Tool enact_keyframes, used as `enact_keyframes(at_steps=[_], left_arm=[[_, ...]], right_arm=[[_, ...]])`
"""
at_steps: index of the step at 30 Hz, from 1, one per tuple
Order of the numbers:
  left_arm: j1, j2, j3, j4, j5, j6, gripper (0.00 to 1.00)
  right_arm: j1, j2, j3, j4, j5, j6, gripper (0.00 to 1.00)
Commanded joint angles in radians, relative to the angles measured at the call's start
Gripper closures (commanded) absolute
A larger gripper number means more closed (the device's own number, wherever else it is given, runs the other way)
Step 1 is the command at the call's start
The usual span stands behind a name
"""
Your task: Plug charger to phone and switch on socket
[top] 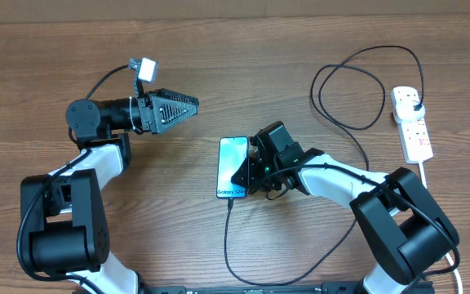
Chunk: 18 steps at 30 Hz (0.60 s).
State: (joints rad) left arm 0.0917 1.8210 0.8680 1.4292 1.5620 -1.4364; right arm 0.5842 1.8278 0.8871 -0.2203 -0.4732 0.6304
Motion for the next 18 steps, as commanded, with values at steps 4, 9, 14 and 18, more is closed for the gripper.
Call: enact_keyframes(at_steps=[4,9,14,18], left_arm=[[0.000,-0.023,0.004,0.006,0.018,0.024,0.00],[0.000,-0.023,0.004,0.006,0.018,0.024,0.01],[0.000,-0.023,0.004,0.006,0.018,0.024,0.00],[0.000,-0.023,0.004,0.006,0.018,0.024,0.00]], right_arm=[[0.004,0.019,0.000,0.002,0.031,-0.010,0.67],[0.004,0.019,0.000,0.003,0.032,-0.009,0.60],[0.004,0.019,0.000,0.003,0.050,-0.009,0.53],[0.004,0.019,0.000,0.004,0.054,-0.009,0.52]])
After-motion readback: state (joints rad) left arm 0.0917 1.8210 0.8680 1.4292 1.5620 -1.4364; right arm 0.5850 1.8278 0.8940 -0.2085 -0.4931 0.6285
